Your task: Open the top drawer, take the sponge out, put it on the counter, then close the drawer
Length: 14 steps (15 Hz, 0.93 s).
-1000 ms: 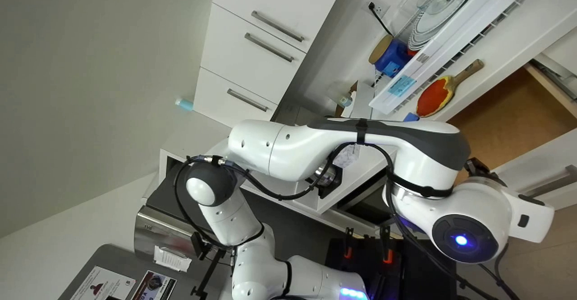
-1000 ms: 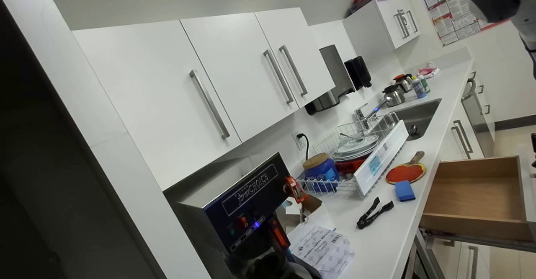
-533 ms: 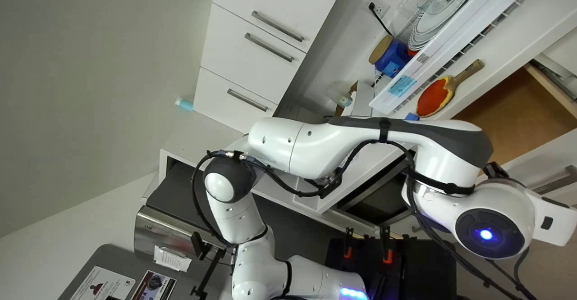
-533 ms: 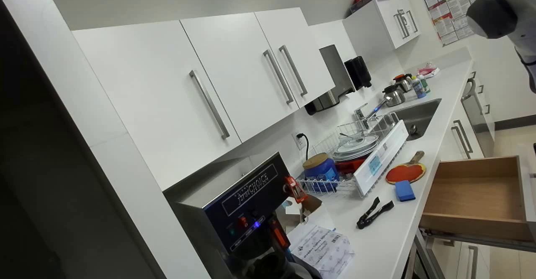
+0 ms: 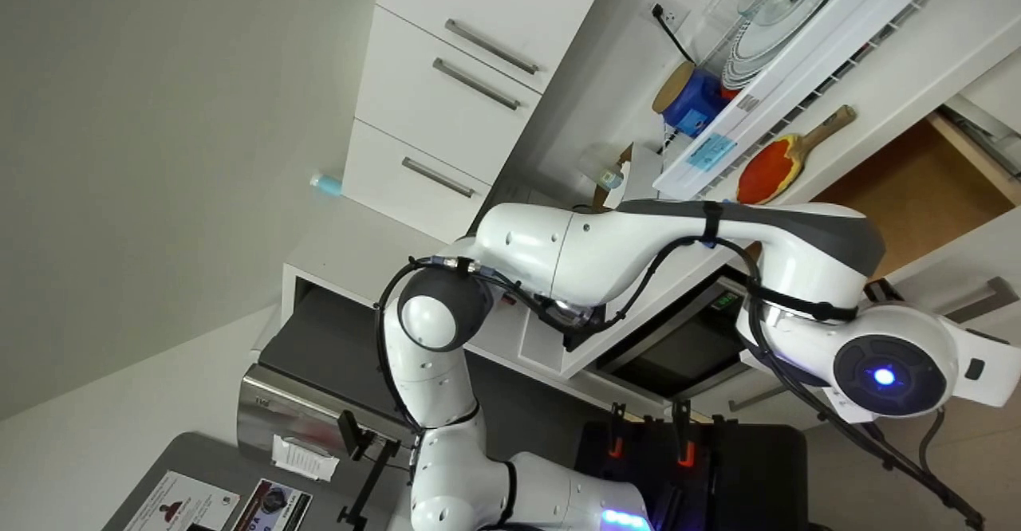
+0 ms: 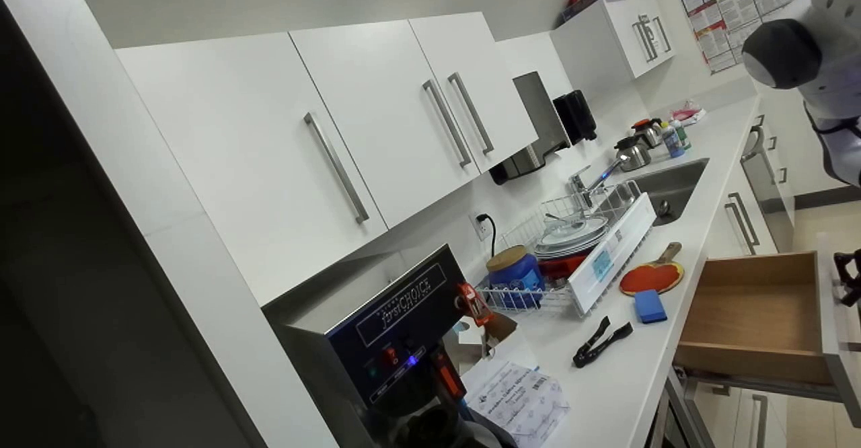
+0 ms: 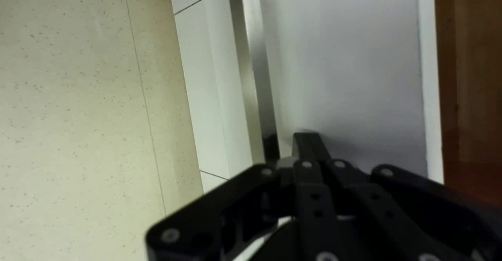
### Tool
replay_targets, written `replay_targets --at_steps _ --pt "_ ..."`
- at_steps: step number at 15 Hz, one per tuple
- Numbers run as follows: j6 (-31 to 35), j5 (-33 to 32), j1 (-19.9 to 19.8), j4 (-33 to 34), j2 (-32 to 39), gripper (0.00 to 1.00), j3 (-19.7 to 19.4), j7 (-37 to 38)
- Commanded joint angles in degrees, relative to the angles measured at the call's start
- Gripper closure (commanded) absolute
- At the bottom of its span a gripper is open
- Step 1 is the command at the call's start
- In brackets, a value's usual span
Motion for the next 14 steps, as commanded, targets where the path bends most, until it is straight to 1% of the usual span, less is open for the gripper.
replay_targets --at_steps 1,7,10,14 --pt "-0.9 3.4 0.0 3.5 3.5 1.00 2.8 1.6" --pt "-3.3 11.8 1.5 6.2 4.8 1.00 6.5 1.3" --pt "-4.7 15.0 3.6 7.7 4.9 1.00 7.5 1.3" --pt "-6.2 18.5 7.4 10.1 4.0 1.00 7.4 1.8"
